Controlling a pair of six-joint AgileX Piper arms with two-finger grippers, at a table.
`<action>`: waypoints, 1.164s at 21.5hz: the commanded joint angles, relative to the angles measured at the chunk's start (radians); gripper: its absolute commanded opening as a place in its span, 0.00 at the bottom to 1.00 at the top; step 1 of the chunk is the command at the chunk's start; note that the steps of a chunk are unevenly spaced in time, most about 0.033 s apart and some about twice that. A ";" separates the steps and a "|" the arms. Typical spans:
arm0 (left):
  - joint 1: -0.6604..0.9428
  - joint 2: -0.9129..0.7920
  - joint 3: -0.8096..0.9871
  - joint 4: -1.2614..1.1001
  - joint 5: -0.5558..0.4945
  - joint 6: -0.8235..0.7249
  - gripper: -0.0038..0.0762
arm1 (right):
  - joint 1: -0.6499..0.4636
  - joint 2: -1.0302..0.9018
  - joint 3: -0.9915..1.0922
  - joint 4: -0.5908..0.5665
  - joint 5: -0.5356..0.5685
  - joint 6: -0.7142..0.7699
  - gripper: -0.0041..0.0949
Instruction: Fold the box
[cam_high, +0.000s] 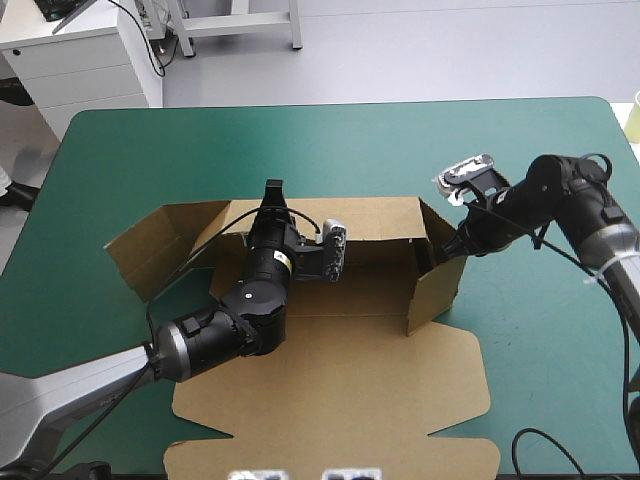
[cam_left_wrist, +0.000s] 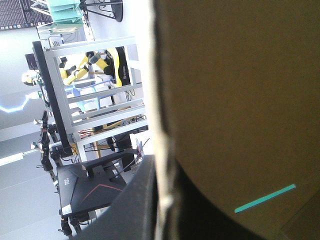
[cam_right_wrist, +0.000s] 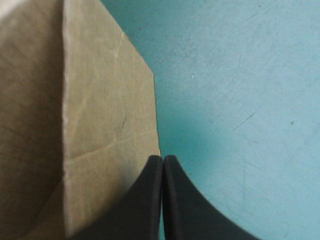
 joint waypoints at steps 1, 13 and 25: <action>-0.001 -0.038 -0.021 0.040 0.020 -0.017 0.04 | 0.001 -0.105 0.100 0.040 -0.154 -0.024 0.03; -0.001 -0.038 -0.021 0.040 0.011 -0.017 0.04 | 0.001 -0.348 0.482 0.341 -0.388 -0.305 0.04; -0.001 -0.006 -0.021 0.026 0.019 0.033 0.04 | 0.001 -0.348 0.458 0.231 -0.468 -0.328 0.43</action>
